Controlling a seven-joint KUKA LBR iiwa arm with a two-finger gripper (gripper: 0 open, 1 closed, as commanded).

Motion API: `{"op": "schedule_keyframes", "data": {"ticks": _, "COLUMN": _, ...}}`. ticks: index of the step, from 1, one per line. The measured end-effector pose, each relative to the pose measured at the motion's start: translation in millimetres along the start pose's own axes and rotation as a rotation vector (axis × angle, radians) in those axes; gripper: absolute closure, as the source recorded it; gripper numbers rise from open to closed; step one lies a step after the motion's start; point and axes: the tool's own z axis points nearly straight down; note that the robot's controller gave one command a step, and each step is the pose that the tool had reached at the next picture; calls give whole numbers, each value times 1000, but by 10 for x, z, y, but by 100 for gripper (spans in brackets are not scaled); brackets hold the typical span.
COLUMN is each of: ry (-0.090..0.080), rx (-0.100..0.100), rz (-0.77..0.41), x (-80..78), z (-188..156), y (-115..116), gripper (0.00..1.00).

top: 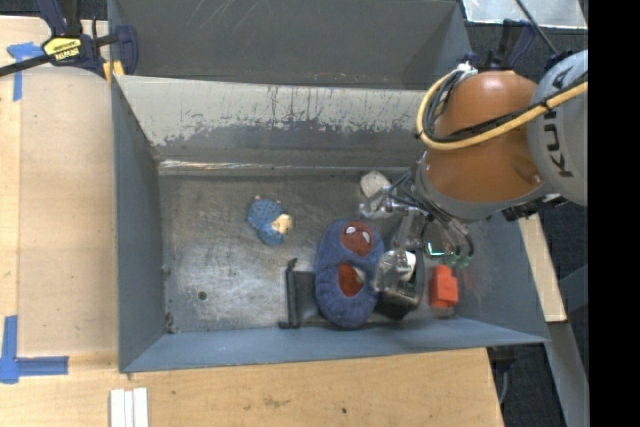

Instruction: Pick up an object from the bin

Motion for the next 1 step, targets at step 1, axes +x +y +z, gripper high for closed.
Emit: {"op": "schedule_keyframes", "data": {"ticks": 1, "ry": -3, "rx": 5, "rz": -152, "x": -241, "z": 738, "y": 351, "gripper": 0}}
